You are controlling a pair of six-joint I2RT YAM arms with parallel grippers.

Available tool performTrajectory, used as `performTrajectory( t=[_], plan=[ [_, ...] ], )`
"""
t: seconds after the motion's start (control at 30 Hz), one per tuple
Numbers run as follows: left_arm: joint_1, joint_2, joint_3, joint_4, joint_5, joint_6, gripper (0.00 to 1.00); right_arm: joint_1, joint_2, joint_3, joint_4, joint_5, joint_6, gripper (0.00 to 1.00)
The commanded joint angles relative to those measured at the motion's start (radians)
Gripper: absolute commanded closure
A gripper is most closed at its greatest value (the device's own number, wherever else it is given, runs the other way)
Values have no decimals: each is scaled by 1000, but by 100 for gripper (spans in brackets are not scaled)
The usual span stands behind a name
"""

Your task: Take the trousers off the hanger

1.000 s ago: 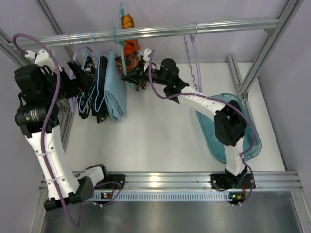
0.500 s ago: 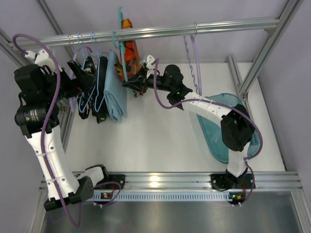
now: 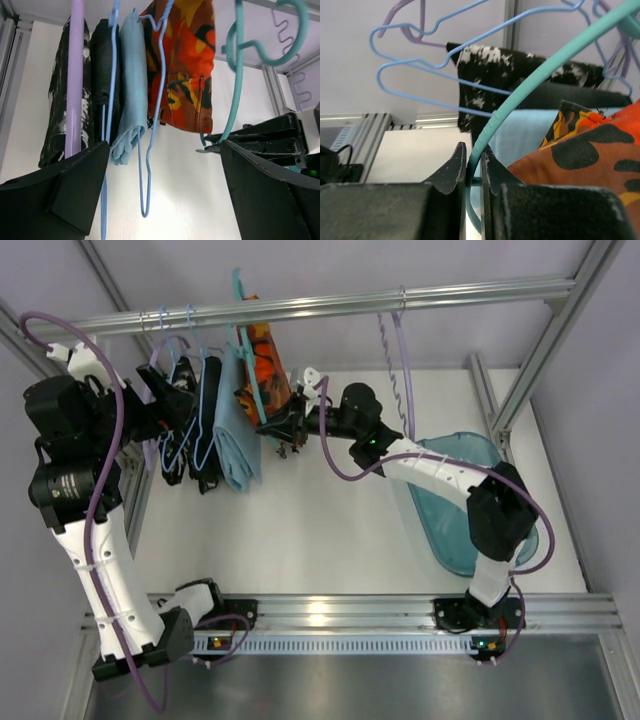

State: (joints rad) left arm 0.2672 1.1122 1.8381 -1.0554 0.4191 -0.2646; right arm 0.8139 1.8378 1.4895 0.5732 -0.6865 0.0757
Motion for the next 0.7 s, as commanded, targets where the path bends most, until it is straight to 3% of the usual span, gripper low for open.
performTrajectory(
  t=[0.0,0.2,0.23,0.37,0.57,0.67],
  plan=[
    [6,-58,-8,124,75,-21,1,34,-241,-30,332,-82,-82,100],
    [6,-58,-33,178,320,-85,1,34,-439,-187,215,-41,109,100],
    [6,-61,-45,220,402,-99,2,34,-483,-201,183,-25,130,100],
    [4,-116,-170,410,512,-209,2,34,-575,-254,100,21,289,100],
    [-28,-135,-359,739,494,-533,3,34,-669,-296,33,99,423,100],
    [-217,-109,-390,819,414,-564,3,36,-698,-319,17,125,444,100]
  ],
)
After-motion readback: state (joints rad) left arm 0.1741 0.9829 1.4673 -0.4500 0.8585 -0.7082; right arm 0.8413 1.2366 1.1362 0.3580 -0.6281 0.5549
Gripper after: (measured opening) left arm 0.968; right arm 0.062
